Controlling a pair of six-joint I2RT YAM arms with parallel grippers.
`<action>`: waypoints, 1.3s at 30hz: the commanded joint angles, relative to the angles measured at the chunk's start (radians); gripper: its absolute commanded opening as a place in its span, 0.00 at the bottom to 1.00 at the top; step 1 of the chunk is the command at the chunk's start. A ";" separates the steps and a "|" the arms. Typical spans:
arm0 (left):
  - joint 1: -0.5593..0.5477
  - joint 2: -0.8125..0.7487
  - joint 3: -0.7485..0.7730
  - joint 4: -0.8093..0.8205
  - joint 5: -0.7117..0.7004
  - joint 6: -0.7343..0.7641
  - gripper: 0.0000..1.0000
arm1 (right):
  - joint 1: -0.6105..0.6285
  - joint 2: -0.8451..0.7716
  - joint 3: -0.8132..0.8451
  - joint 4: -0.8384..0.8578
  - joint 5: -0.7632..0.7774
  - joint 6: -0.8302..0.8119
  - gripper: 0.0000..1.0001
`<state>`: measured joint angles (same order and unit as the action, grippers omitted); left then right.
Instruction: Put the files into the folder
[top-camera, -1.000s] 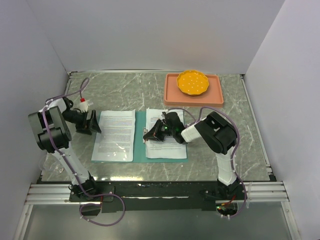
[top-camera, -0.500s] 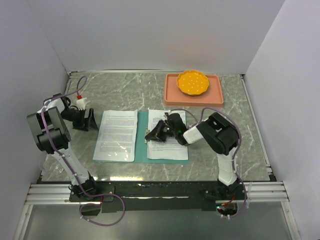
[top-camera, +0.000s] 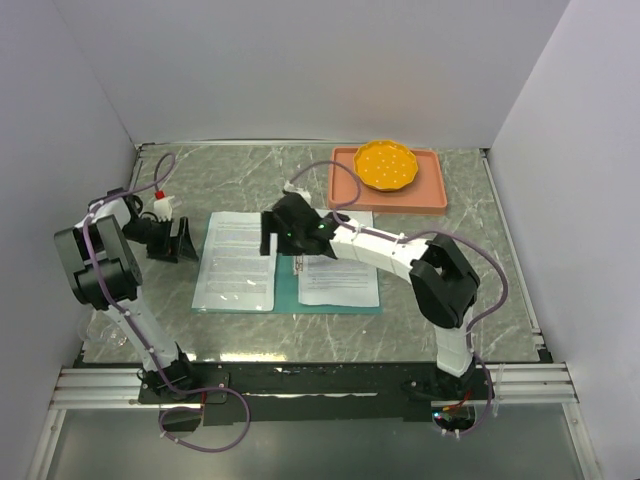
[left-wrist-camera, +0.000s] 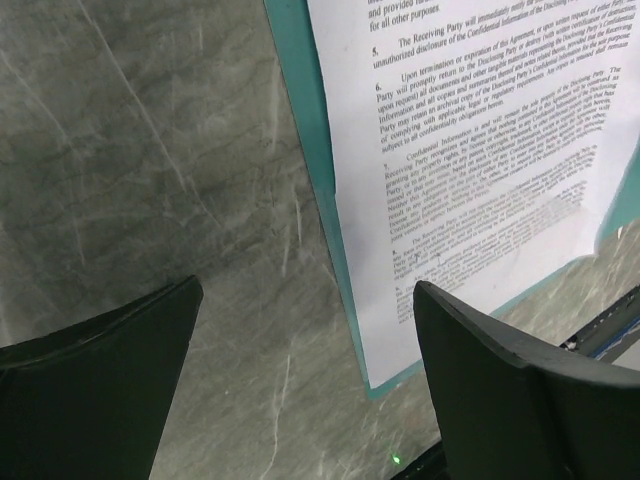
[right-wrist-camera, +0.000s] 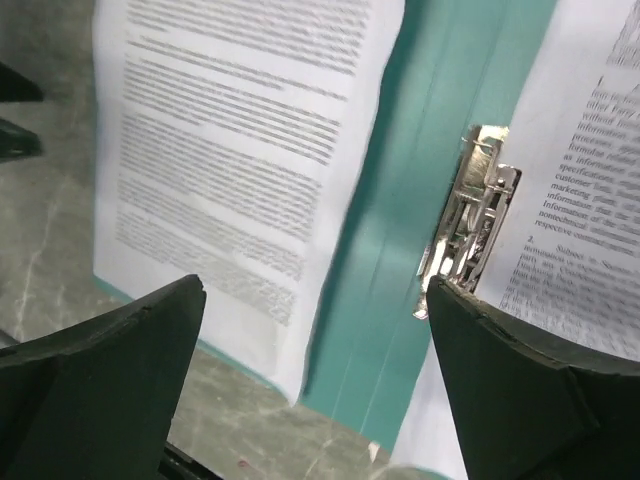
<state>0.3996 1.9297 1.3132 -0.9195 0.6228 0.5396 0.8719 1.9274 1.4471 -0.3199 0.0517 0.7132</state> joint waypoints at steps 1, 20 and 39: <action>0.022 -0.035 -0.023 -0.015 -0.008 0.036 0.96 | 0.038 -0.051 0.122 -0.223 0.156 -0.008 1.00; 0.041 -0.092 -0.058 -0.012 0.003 0.056 0.96 | -0.022 0.346 0.587 -0.676 0.197 0.028 0.56; 0.041 -0.101 -0.060 -0.022 -0.017 0.063 0.96 | -0.039 0.406 0.526 -0.630 0.185 0.066 0.54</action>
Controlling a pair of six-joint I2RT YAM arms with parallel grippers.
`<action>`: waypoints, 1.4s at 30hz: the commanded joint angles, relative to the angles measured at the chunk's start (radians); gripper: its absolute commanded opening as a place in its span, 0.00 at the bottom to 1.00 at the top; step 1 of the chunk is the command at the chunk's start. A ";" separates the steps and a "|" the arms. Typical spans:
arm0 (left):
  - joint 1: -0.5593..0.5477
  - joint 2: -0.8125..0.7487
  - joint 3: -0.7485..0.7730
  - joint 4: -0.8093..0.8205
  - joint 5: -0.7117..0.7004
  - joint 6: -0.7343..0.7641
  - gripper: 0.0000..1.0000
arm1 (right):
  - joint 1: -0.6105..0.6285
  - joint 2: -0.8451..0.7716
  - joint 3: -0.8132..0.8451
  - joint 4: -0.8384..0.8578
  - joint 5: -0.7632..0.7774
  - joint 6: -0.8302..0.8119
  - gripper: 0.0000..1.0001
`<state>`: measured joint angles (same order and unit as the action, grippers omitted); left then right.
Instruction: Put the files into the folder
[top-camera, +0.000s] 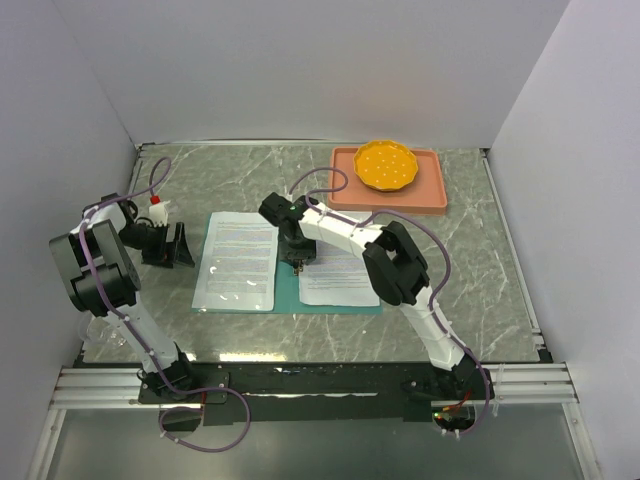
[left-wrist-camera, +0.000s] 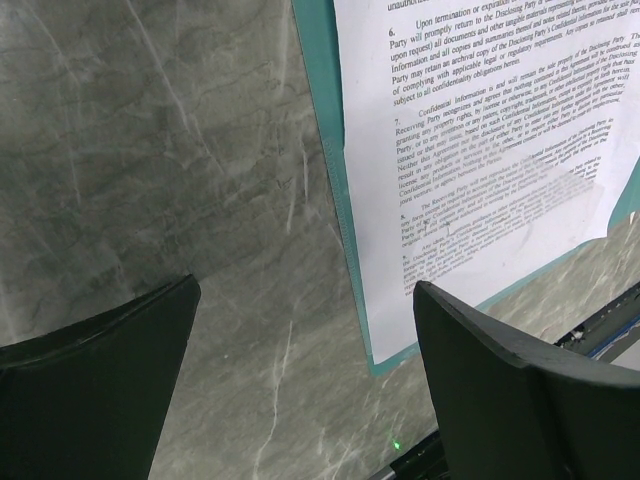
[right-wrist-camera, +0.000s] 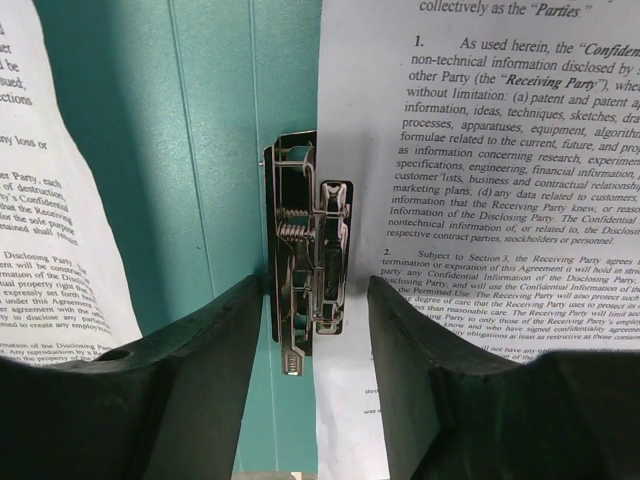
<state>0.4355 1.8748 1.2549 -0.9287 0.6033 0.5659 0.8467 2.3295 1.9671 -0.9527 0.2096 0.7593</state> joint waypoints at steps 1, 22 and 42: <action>0.005 -0.048 -0.003 -0.013 0.001 0.040 0.96 | -0.014 0.002 0.004 0.005 0.027 0.018 0.54; 0.012 -0.037 -0.026 -0.001 -0.027 0.054 0.96 | -0.012 0.001 -0.008 0.061 -0.024 0.024 0.28; 0.011 -0.052 -0.031 -0.010 -0.040 0.065 0.96 | 0.005 -0.001 0.033 0.043 0.045 -0.021 0.51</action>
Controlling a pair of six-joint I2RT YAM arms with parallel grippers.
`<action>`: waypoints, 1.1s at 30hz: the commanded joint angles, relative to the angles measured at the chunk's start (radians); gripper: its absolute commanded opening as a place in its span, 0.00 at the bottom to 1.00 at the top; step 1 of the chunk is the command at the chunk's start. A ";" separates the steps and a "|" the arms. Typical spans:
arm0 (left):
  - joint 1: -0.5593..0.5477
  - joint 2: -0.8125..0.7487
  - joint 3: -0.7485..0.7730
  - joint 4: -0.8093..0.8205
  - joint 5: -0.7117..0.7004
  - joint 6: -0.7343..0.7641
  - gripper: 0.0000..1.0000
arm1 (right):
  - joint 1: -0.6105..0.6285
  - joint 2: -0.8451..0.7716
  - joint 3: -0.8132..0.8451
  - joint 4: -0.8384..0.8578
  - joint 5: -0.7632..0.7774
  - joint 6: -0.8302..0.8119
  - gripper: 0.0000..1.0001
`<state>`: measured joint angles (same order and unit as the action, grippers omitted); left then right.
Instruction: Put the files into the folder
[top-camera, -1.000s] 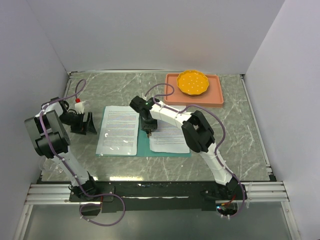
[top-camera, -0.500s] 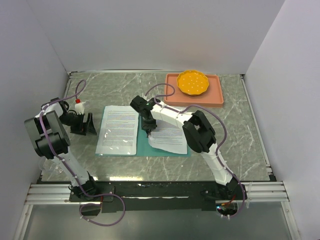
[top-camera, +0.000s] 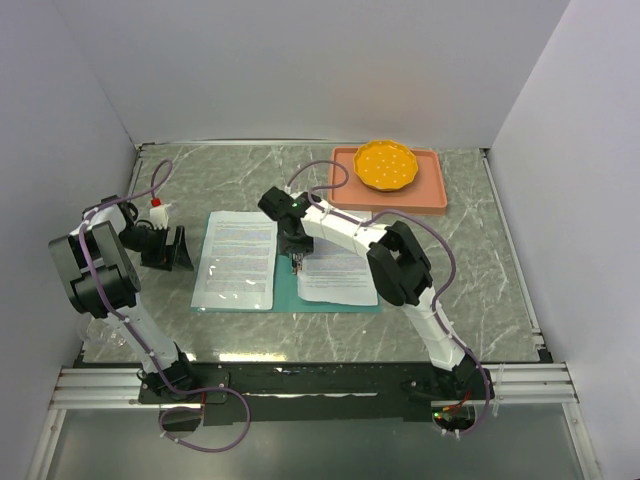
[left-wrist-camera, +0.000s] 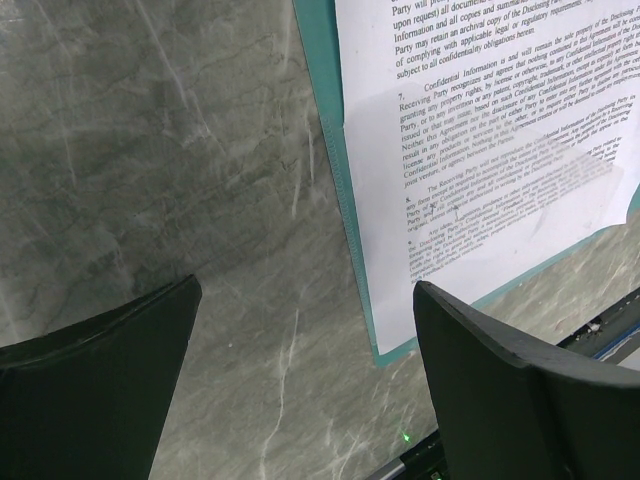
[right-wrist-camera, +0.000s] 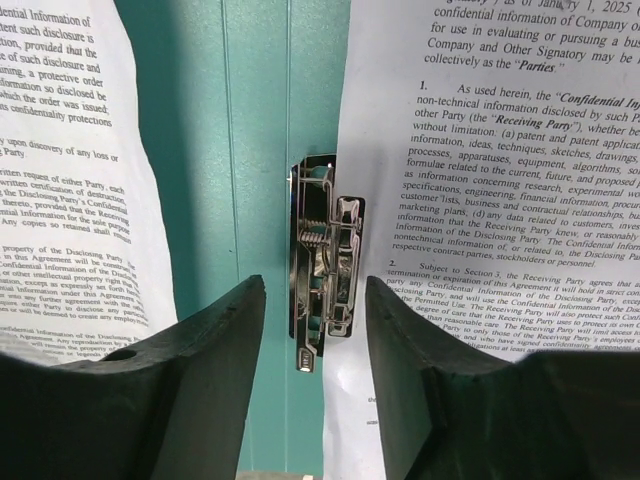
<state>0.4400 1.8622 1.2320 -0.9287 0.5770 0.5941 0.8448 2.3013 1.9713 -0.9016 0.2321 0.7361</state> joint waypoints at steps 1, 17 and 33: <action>0.008 -0.038 -0.009 -0.012 -0.014 0.035 0.96 | 0.007 0.024 0.026 -0.005 0.021 0.002 0.50; 0.008 -0.043 -0.016 -0.013 -0.014 0.036 0.96 | 0.005 0.047 -0.008 0.012 -0.022 0.029 0.48; 0.006 -0.064 -0.006 -0.019 -0.003 0.030 0.96 | -0.019 -0.019 -0.191 0.131 -0.083 0.075 0.20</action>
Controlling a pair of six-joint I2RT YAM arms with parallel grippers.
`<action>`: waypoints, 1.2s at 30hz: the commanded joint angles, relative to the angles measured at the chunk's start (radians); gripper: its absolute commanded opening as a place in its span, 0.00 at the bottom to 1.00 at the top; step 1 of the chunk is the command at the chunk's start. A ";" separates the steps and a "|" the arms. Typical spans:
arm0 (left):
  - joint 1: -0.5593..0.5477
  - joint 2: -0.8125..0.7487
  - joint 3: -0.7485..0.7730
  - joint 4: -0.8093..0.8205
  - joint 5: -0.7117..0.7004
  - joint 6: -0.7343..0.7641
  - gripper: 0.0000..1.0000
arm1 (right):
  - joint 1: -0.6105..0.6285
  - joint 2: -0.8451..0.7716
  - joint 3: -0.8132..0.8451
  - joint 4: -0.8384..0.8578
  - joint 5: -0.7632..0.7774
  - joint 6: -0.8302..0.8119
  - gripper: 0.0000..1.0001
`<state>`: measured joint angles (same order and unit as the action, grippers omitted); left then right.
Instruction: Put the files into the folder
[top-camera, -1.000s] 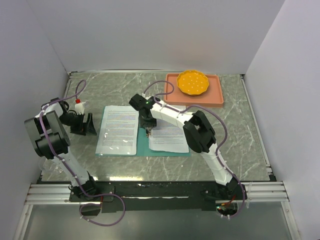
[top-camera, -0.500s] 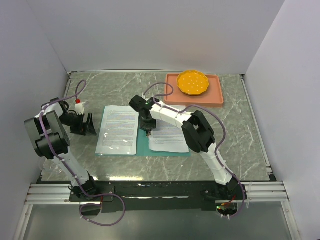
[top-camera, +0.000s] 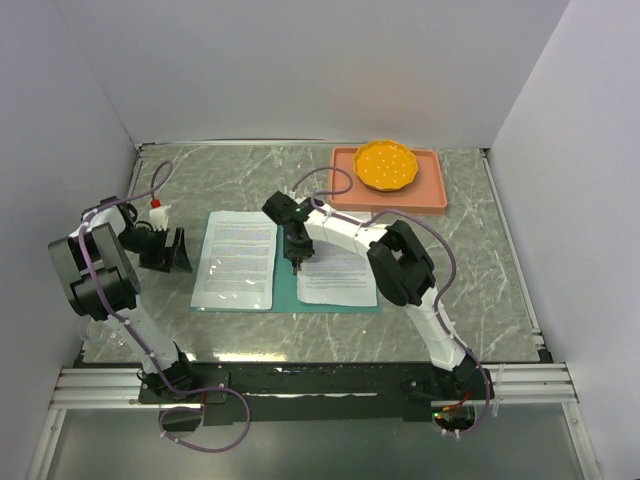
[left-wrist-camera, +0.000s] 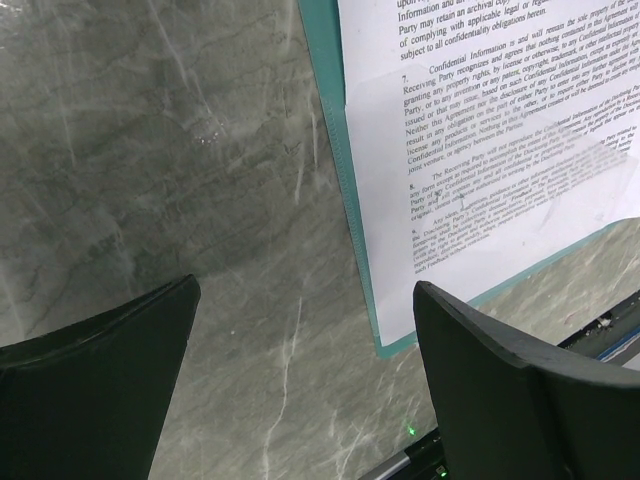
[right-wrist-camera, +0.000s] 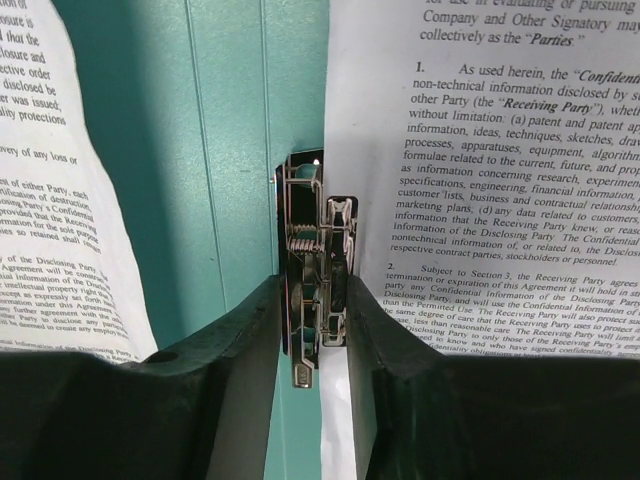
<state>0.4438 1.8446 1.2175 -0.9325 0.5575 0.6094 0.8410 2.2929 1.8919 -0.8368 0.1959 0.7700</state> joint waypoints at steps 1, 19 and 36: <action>0.004 -0.045 0.011 -0.020 0.019 0.013 0.96 | -0.020 -0.030 -0.135 0.083 -0.064 0.051 0.14; -0.051 0.048 0.057 0.043 0.134 -0.102 0.96 | -0.085 -0.161 -0.576 0.466 -0.225 0.058 0.00; -0.092 0.087 0.040 0.115 0.126 -0.161 0.96 | -0.126 -0.181 -0.689 0.581 -0.297 0.091 0.00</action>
<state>0.3668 1.8973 1.2545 -0.8619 0.6613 0.4564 0.7181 2.0098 1.2831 -0.1619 -0.1066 0.8593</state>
